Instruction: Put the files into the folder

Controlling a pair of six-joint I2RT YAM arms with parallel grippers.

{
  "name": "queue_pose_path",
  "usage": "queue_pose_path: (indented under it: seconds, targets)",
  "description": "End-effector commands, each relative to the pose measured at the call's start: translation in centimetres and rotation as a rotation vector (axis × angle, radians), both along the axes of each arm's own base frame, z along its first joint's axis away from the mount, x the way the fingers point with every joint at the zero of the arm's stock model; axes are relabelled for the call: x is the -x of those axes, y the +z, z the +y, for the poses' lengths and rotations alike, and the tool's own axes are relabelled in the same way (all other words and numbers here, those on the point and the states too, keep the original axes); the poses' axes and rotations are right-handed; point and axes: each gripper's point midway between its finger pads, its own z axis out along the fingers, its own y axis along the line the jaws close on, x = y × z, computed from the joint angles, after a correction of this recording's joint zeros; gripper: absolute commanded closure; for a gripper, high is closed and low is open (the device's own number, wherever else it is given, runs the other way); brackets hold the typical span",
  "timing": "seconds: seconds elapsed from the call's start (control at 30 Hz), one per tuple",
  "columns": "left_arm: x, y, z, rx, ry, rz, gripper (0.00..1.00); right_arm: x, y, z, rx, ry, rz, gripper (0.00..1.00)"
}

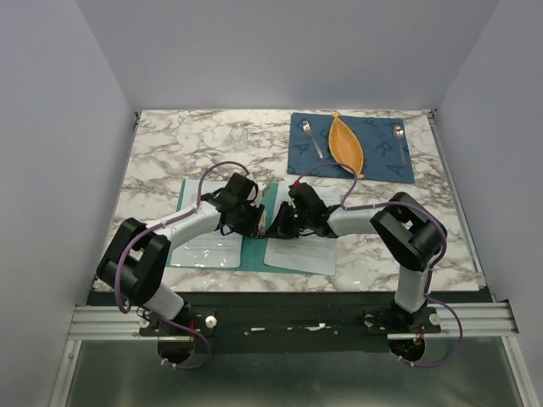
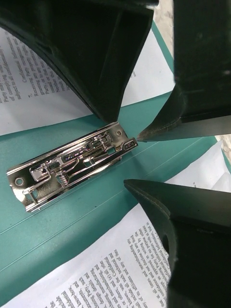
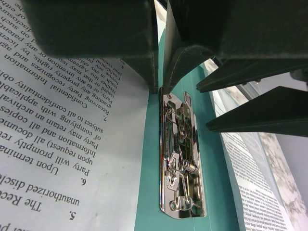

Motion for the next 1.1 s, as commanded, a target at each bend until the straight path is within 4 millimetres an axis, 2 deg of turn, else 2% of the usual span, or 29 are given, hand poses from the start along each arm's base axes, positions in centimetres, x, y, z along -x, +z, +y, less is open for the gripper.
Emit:
queue_pose_path:
  seconds: [0.0, 0.47, 0.7, 0.83, 1.07]
  targets:
    - [0.7, -1.3, -0.2, 0.003, -0.037, 0.024, 0.57, -0.1, -2.3, -1.5, 0.1, -0.032, 0.013, 0.84]
    - [-0.3, -0.4, -1.0, 0.031, -0.054, -0.01, 0.61, 0.8, -3.8, -2.2, 0.124, -0.03, 0.05, 0.88]
    - [-0.9, -1.0, -1.2, 0.012, -0.044, 0.001, 0.62, 1.3, -4.4, -2.6, 0.131, -0.03, 0.066, 0.89]
    - [-1.1, -1.1, -1.4, 0.02, -0.048, 0.002, 0.68, 1.5, -4.8, -2.8, 0.137, -0.029, 0.073, 0.89]
    - [-1.2, -1.3, -1.4, 0.013, -0.045, 0.014, 0.73, 1.9, -5.3, -3.0, 0.141, -0.024, 0.086, 0.9]
